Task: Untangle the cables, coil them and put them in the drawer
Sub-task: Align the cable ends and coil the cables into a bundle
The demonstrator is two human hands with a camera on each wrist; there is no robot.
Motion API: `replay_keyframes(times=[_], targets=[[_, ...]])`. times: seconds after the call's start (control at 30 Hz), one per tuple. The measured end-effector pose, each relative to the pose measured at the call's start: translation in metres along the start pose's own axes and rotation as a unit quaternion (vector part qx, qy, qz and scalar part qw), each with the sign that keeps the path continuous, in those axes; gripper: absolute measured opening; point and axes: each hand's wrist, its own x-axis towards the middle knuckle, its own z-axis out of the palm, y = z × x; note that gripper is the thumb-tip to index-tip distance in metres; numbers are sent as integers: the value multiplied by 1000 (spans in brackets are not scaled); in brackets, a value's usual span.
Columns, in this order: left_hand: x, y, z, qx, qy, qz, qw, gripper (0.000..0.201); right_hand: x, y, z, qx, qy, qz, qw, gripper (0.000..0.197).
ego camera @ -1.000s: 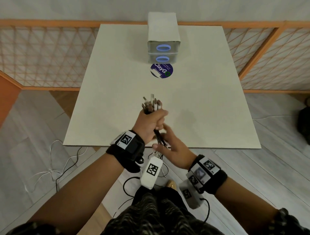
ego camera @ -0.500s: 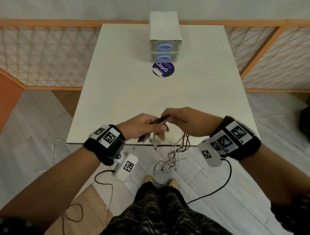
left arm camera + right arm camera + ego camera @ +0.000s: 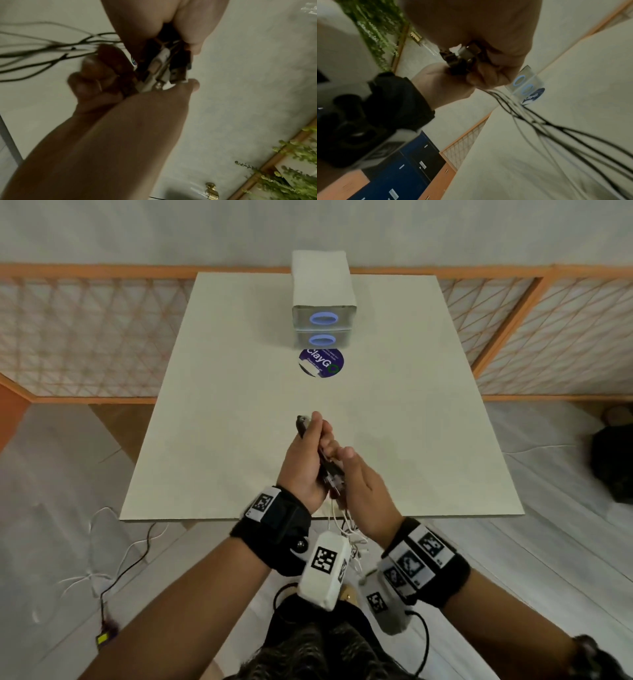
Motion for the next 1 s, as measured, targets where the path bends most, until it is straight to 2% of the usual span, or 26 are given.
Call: replay_keyframes(times=[0.1, 0.17, 0.23, 0.4, 0.5, 0.57, 0.63, 0.7, 0.77, 0.83, 0.93, 1.0], targets=[[2, -6, 12, 5, 31, 43, 999, 30, 10, -11, -5, 89, 82, 24, 992, 50], [-2, -13, 22, 12, 39, 50, 998, 22, 16, -19, -7, 158, 98, 40, 982, 39], [-3, -18, 31, 24, 34, 55, 998, 19, 19, -26, -9, 178, 90, 36, 979, 31], [6, -11, 22, 4, 21, 68, 997, 18, 20, -21, -23, 114, 26, 39, 992, 32], [11, -6, 11, -3, 25, 90, 996, 19, 15, -12, -31, 32, -64, 59, 996, 46], [13, -4, 7, 6, 32, 89, 996, 20, 11, -13, -35, -15, -135, 48, 990, 36], [13, -4, 6, 11, 37, 87, 995, 33, 11, -14, -40, -58, -175, 18, 983, 28], [13, -5, 3, -4, 44, 97, 994, 48, 10, -16, -45, -29, -219, 15, 975, 26], [13, -3, 1, -21, 52, 105, 993, 54, 9, -16, -48, 25, -255, 29, 966, 36], [14, -1, -1, -34, 54, 105, 992, 55, 7, -16, -48, 41, -252, 32, 966, 39], [14, -3, -3, -34, 45, 106, 993, 55, 8, -19, -43, 17, -224, 20, 974, 24], [13, -4, -3, -20, 32, 111, 993, 44, 10, -20, -38, -4, -197, 12, 980, 21]])
